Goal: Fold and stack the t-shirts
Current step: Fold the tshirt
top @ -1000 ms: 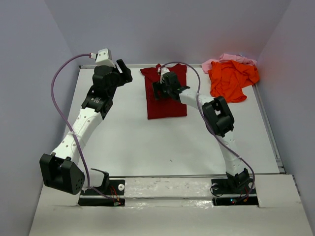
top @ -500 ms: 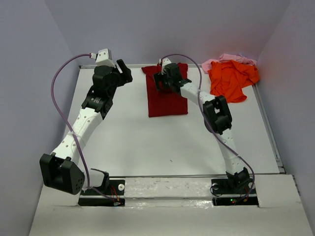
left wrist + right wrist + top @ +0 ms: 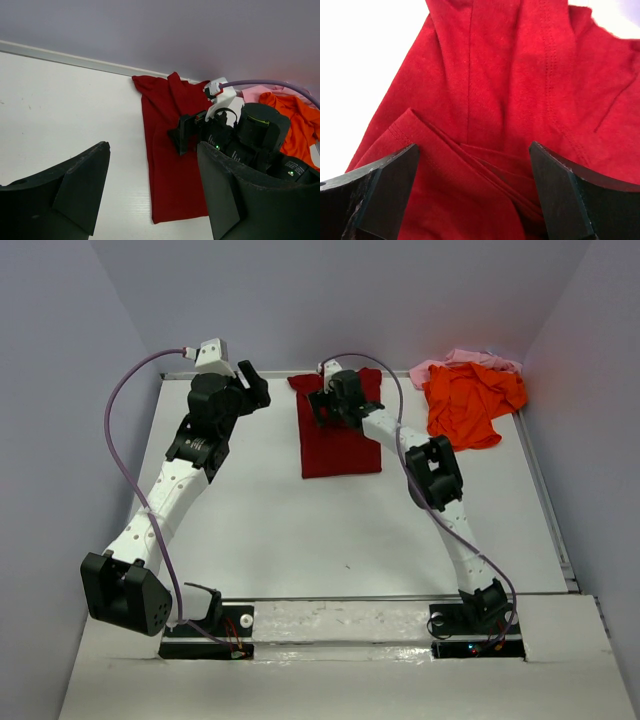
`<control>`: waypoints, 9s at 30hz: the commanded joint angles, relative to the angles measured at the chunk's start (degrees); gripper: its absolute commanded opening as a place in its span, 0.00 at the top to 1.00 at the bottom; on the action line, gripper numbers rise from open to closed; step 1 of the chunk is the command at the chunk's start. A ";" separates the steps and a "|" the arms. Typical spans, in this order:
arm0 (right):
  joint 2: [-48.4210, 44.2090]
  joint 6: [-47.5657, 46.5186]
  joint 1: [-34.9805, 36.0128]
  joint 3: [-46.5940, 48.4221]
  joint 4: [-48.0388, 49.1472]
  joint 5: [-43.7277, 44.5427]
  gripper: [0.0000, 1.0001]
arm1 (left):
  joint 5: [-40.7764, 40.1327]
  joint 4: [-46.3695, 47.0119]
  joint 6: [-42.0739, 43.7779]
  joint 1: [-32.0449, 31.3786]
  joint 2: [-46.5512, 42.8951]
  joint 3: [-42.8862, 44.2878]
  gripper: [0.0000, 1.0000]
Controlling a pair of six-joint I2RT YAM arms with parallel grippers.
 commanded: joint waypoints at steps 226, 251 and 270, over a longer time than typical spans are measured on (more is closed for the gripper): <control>-36.59 31.54 -2.93 -64.30 12.62 7.79 1.00 | 11.62 30.97 -16.75 -9.35 32.09 -22.30 1.00; -64.87 37.34 5.58 -88.19 8.41 2.69 1.00 | 11.27 25.96 -18.59 -13.57 9.69 -40.66 1.00; -85.46 35.76 7.44 -80.39 -7.16 12.61 1.00 | 5.38 15.41 -17.28 -16.82 -0.81 -31.28 1.00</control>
